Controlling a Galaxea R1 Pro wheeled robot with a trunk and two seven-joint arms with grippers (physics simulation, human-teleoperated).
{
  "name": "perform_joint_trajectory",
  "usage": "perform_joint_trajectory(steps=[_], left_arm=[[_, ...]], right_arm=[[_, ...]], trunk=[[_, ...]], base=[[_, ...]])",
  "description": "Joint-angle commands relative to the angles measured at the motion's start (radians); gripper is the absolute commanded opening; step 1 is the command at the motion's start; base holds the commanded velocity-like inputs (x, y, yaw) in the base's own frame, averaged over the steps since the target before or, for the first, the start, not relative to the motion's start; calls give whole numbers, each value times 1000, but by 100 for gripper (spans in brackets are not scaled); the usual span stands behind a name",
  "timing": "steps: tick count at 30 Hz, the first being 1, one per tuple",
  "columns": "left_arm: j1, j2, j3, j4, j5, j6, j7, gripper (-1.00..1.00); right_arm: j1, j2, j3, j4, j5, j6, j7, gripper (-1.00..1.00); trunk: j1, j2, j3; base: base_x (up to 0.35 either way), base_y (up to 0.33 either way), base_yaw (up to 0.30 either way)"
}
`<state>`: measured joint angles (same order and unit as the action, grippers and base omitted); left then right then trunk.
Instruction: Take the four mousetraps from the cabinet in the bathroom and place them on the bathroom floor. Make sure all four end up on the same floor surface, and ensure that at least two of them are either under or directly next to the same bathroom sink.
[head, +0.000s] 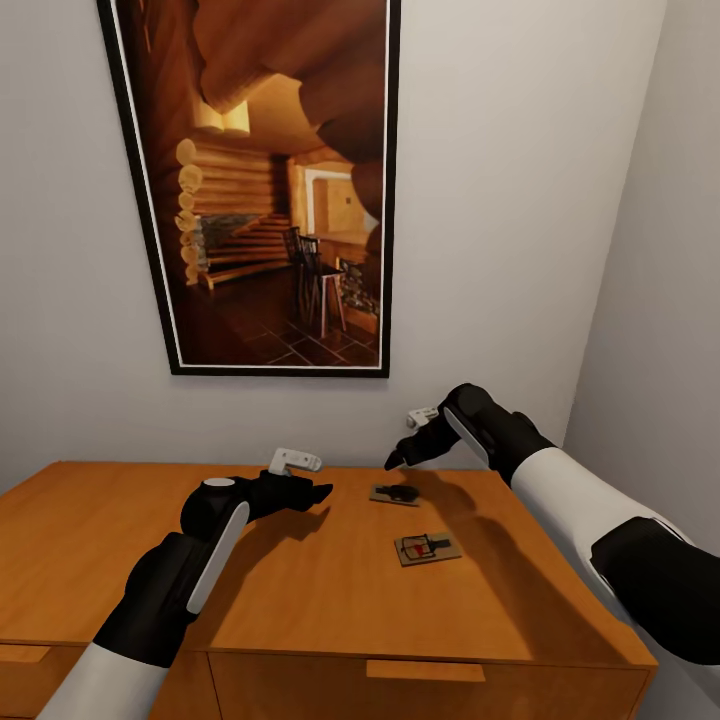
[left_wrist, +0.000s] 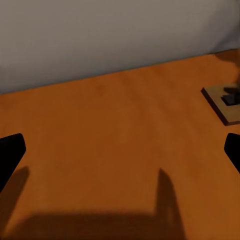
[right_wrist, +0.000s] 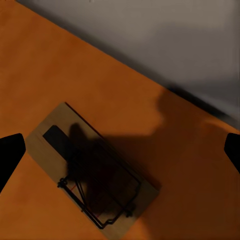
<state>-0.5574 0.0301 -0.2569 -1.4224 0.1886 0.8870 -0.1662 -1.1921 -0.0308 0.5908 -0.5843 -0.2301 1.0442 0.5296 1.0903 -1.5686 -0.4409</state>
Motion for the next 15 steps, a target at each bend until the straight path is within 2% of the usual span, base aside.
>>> perform_joint_trajectory(steps=[1,6,8,15], left_arm=[[-1,1,-1,-1,3,4,1,100],[-1,0,-1,0,3,4,1,100],[0,3,-1,0,2,4,1,100],[0,4,-1,0,2,4,1,100]], right_arm=[[-1,-1,6,-1,-8,3,-3,100],[-1,-1,6,-2,-7,3,-3,100],[-1,10,8,8,-9,3,-4,100],[-1,9,8,8,-9,3,-5,100]], trunk=[[0,-1,-1],[0,-1,-1],[0,-1,-1],[0,-1,-1]], base=[[0,0,0],[0,0,0],[0,0,0],[0,0,0]])
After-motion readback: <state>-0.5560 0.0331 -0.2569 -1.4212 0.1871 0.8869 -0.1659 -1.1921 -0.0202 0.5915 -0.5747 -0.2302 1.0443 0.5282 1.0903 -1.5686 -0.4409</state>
